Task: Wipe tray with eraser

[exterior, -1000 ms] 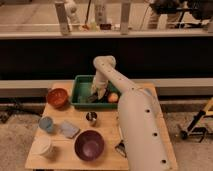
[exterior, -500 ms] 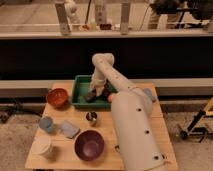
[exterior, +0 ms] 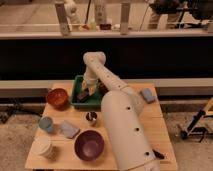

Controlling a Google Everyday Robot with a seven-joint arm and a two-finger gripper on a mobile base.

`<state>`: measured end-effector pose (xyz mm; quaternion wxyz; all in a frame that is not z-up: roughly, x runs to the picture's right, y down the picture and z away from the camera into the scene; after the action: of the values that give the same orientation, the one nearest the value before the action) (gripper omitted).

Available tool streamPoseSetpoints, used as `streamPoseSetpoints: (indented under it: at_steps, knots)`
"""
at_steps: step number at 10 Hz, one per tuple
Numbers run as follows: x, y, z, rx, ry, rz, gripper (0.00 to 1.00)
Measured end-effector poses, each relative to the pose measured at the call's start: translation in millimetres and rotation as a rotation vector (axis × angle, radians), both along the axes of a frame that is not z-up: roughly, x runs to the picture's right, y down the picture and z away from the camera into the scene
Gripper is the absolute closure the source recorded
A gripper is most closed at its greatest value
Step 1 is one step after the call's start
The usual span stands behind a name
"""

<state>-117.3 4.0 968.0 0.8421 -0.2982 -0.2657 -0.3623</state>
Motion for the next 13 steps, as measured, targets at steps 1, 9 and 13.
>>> streamPoseSetpoints:
  at_steps: [1,9,13]
  knots:
    - [-3,7,-2.2,-0.004,-0.013,-0.016,1.0]
    - [36,30,-15.8,-0.038,-0.06,-0.014,1.0]
    - [33,31,-15.8,-0.04,-0.064,-0.014,1.0]
